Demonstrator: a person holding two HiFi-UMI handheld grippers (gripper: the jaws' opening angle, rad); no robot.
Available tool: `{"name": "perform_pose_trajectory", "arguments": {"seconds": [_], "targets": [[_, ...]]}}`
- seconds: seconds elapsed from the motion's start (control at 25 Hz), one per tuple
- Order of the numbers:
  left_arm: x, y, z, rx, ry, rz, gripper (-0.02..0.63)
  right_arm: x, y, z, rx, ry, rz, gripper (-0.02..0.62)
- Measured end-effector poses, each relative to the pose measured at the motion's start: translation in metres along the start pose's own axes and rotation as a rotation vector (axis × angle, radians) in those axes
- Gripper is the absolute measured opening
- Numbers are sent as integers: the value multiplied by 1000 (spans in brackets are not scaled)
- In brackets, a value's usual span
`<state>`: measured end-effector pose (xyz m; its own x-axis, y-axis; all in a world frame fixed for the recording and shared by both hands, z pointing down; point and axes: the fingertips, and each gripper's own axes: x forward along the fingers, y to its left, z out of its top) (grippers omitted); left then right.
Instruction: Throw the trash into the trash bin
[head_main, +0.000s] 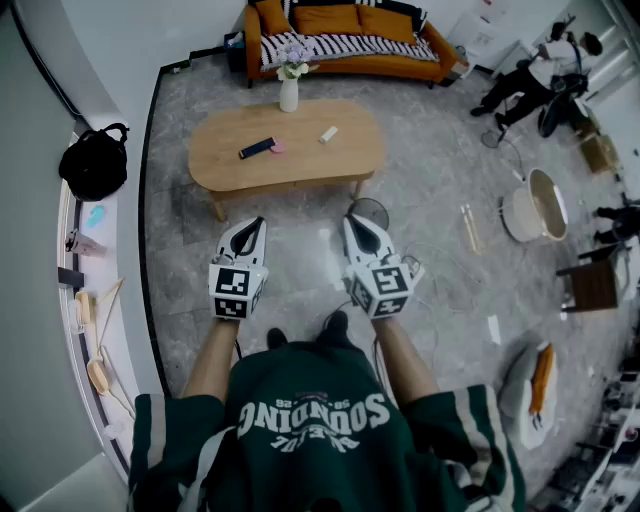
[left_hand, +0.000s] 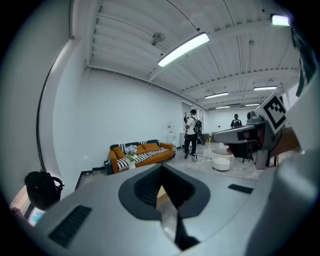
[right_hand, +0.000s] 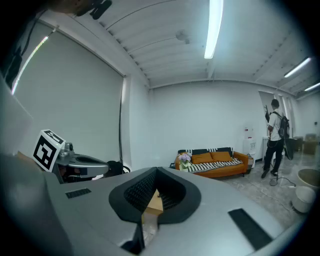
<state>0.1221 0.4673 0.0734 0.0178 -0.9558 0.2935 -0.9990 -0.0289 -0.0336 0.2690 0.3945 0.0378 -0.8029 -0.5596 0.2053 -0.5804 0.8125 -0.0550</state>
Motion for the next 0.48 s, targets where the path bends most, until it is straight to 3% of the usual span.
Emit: {"name": "perform_pose_trajectory", "arguments": {"seconds": [0.28,0.48], "targets": [[-8,10,0,32,-3,-12,0,8,11,-4,18,8,15,0],[-12,25,-6,8,9,-11,0,20,27,-13,29,24,41,0]]}}
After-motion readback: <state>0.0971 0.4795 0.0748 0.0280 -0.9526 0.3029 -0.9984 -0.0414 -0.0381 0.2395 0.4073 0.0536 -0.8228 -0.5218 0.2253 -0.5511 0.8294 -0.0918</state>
